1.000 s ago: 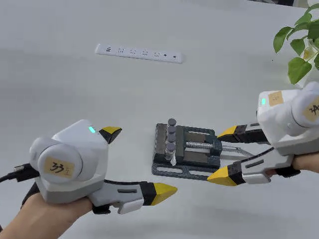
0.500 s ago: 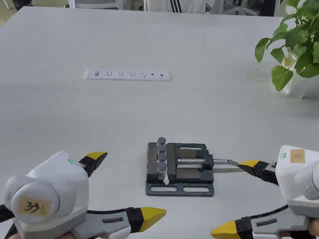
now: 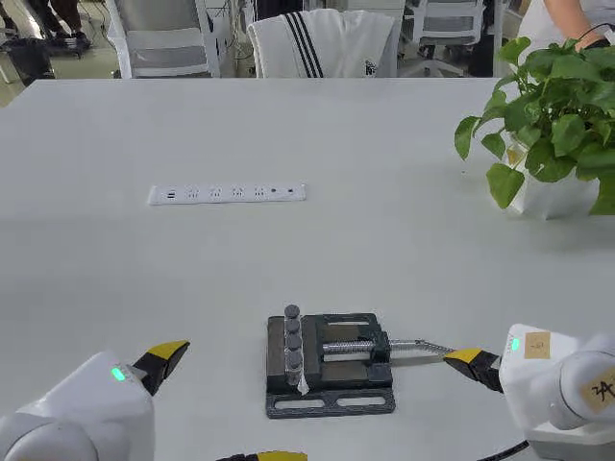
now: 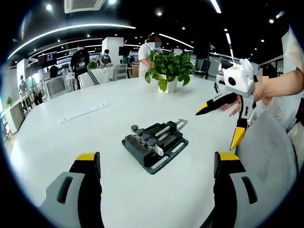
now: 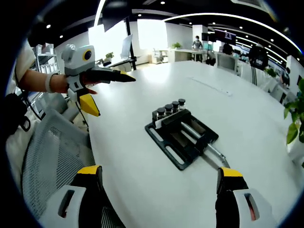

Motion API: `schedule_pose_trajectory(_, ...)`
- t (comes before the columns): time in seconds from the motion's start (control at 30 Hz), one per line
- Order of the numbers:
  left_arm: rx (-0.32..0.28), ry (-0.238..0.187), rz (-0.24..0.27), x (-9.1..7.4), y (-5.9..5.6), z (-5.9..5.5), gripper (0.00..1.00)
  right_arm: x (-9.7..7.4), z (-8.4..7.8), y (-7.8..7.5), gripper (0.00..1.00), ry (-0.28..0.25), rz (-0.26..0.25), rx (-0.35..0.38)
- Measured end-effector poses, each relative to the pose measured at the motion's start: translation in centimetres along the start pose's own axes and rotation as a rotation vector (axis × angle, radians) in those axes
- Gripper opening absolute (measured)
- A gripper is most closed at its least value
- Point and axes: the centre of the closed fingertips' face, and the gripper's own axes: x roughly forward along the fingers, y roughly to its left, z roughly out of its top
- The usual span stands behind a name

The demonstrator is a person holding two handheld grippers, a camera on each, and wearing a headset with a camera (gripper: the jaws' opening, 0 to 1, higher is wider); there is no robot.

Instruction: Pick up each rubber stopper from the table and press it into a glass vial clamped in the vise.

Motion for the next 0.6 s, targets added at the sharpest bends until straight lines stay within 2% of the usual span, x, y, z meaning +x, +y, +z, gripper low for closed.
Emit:
schedule_pose_trajectory(0.2,-0.026,-0.021,0.032,-0.2,0.1,0.5,0.99,-0.3,-0.1,0.5,0.99,-0.023,-0.005,0.000)
schedule_pose_trajectory(0.33,-0.032,-0.018,0.043,-0.3,0.2,0.6,0.99,-0.2,-0.2,0.6,0.99,-0.029,-0.007,0.004)
schedule_pose_trajectory(0.6,0.001,-0.022,0.042,-0.7,0.4,0.9,0.99,-0.5,0.8,-0.2,0.99,-0.069,-0.048,0.000)
